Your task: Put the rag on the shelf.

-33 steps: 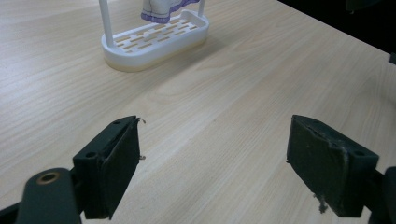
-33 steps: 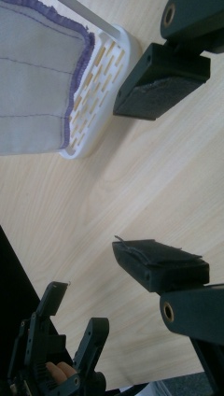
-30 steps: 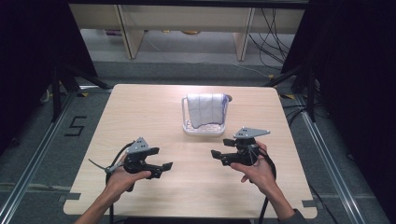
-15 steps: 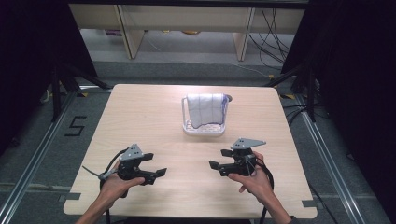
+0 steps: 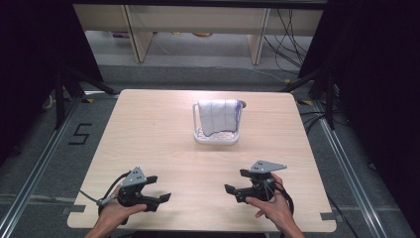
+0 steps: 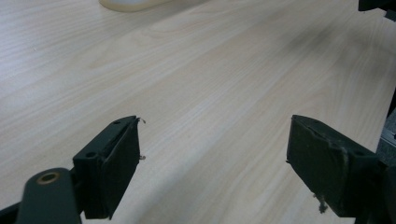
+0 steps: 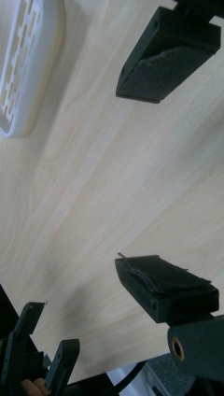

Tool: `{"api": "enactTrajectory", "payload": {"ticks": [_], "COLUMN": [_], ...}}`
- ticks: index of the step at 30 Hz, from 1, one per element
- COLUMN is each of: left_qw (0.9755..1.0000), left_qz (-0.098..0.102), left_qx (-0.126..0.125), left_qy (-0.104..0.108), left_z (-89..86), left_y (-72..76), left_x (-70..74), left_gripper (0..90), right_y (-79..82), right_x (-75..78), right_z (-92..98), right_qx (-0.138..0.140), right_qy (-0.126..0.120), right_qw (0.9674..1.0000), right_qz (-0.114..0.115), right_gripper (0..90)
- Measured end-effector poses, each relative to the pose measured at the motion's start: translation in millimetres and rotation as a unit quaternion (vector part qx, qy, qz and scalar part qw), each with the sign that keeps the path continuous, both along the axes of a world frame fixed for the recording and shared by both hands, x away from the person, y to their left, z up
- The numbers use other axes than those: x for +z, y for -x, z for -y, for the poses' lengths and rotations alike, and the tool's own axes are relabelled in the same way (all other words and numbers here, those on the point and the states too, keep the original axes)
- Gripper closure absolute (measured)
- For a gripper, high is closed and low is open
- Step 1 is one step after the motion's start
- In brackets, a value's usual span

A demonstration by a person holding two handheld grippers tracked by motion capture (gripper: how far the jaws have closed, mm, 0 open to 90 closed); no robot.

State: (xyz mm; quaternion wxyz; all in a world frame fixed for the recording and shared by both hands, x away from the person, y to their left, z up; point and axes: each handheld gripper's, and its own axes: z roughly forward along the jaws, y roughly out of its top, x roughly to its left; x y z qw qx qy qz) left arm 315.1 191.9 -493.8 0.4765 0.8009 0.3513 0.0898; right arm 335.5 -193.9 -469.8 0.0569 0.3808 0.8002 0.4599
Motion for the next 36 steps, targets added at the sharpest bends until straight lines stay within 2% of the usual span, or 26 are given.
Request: {"api": "enactTrajectory", "payload": {"ticks": [1,2,3,4,6,7,8,9,10,11,12,14,15,16,17,18,19,20,21,25,27,28,29,35,36], "left_qw": [1.0000,1.0000,1.0000,1.0000,1.0000,1.0000,0.9999,1.0000,1.0000,1.0000,0.9999,0.9998,0.9996,0.9996,0.9996,0.9990,0.9995,0.9997,0.9996,0.9997,0.9996,0.9990,0.9996,0.9995,0.9994], "left_qz": [0.000,0.001,0.001,-0.001,0.000,0.002,-0.002,-0.001,-0.002,-0.002,-0.004,0.005,0.006,0.001,0.006,0.011,0.005,0.006,0.006,0.004,0.005,0.006,0.003,0.007,0.004], "left_qx": [0.000,-0.002,0.001,0.001,0.001,-0.003,-0.006,-0.004,-0.002,0.005,0.008,0.004,0.002,0.002,-0.002,-0.007,0.003,0.004,0.003,0.001,-0.002,-0.006,0.000,0.002,-0.002], "left_qy": [0.000,-0.007,-0.005,-0.007,-0.005,-0.007,-0.008,-0.005,-0.009,-0.003,-0.013,-0.020,-0.029,-0.028,-0.026,-0.042,-0.029,-0.025,-0.027,-0.026,-0.028,-0.044,-0.029,-0.032,-0.033], "left_z": [0.0,-0.4,0.9,1.5,3.4,4.0,4.1,4.1,4.0,4.9,4.8,6.3,6.5,7.5,7.5,5.7,7.4,7.9,7.2,7.9,8.4,6.5,8.7,7.1,6.3], "left_y": [0.0,2.2,4.9,7.4,12.4,15.1,18.7,20.2,21.2,22.3,23.1,23.5,23.6,23.5,21.9,20.6,21.6,21.8,21.6,21.0,20.6,19.8,20.7,20.2,19.7], "left_x": [0.0,-1.2,-3.1,-4.6,-7.6,-8.4,-8.2,-9.3,-9.7,-11.7,-12.1,-15.2,-15.1,-14.2,-14.5,-13.7,-14.3,-14.5,-14.5,-15.6,-15.8,-15.2,-16.0,-15.6,-15.2], "left_gripper": [16.9,16.9,16.9,16.9,16.8,16.8,16.7,16.7,16.7,16.7,16.7,16.5,16.5,16.5,16.5,16.5,16.5,16.5,16.5,16.5,16.5,16.5,16.5,16.5,16.5], "right_y": [0.0,2.4,6.7,8.3,11.1,14.6,19.6,25.3,24.5,27.7,29.0,33.1,31.8,32.3,34.8,32.9,32.9,35.3,33.4,34.3,34.3,33.8,33.9,34.5,34.0], "right_x": [0.0,-3.4,-5.2,-7.5,-10.3,-11.8,-16.3,-17.1,-20.4,-22.6,-23.6,-24.2,-24.8,-24.4,-24.3,-25.2,-26.2,-26.3,-27.9,-28.5,-28.6,-29.3,-29.1,-29.1,-29.6], "right_z": [0.0,2.9,2.5,3.9,3.8,4.7,5.1,3.8,4.9,3.3,3.8,1.5,1.8,1.3,-0.7,0.2,-0.9,-3.1,-2.9,-6.2,-6.9,-7.3,-7.3,-8.1,-9.0], "right_qx": [0.000,0.011,0.008,0.013,0.017,0.016,0.022,0.009,0.024,0.018,0.016,0.014,0.026,0.027,0.017,0.023,0.028,0.021,0.032,0.042,0.046,0.048,0.046,0.043,0.052], "right_qy": [0.000,-0.005,-0.007,0.003,0.004,0.019,0.024,0.021,0.023,0.021,0.032,0.029,0.029,0.033,0.030,0.040,0.040,0.041,0.045,0.057,0.055,0.051,0.055,0.059,0.054], "right_qw": [1.0000,0.9999,0.9999,0.9999,0.9999,0.9997,0.9995,0.9996,0.9994,0.9994,0.9992,0.9992,0.9992,0.9990,0.9992,0.9989,0.9988,0.9987,0.9985,0.9975,0.9975,0.9975,0.9974,0.9974,0.9971], "right_qz": [0.000,0.010,0.001,0.006,0.002,0.001,-0.001,-0.018,-0.010,-0.020,-0.016,-0.023,-0.012,-0.009,-0.019,-0.005,-0.009,-0.019,-0.005,0.000,0.002,-0.001,-0.001,0.001,-0.001], "right_gripper": [15.9,15.9,15.9,15.9,15.9,15.9,15.9,15.9,15.9,16.0,16.0,16.0,16.0,16.0,16.0,16.0,16.0,16.0,16.0,16.1,16.1,16.1,16.1,16.1,16.1]}}
